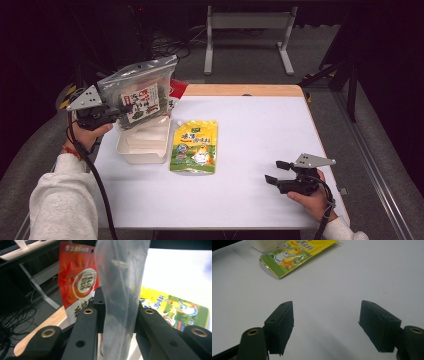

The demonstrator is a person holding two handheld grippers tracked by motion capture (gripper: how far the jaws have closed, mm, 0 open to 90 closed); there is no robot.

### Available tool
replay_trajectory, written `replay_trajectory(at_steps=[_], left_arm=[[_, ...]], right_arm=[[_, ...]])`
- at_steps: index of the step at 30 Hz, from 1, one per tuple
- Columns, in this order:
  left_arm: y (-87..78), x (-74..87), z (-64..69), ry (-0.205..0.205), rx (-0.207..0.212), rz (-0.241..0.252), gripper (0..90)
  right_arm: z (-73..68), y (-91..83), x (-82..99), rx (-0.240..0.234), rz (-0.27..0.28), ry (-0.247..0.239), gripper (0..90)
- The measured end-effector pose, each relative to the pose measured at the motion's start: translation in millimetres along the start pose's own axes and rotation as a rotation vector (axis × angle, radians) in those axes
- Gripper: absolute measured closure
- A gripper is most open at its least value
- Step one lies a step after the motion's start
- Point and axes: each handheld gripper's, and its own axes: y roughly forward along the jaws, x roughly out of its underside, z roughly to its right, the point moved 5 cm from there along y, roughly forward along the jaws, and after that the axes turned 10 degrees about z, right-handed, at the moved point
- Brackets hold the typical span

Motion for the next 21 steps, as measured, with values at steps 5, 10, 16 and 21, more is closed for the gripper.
replay_trajectory(at_steps=[5, 10, 16, 21], left_arm=[[10.0, 5.7, -3.6, -0.006, 0.019, -0.029, 76.9], [10.9, 4.5, -7.8, -0.01, 0.017, -0.034, 76.8], [11.6, 8.4, -5.8, -0.006, 0.017, -0.071, 77.0], [-1.7, 6.4, -9.0, -0.03, -0.009, -0.038, 77.1]], right_arm=[[-1.3, 0.9, 1.9, -0.001, -0.009, 0.006, 27.9], [-2.7, 0.2, 2.8, 0.0, -0.014, 0.009, 27.8], [-2.2, -1.8, 5.5, 0.0, -0.02, 0.014, 27.5], [-3.5, -1.9, 7.1, -0.006, -0.027, 0.011, 27.1]])
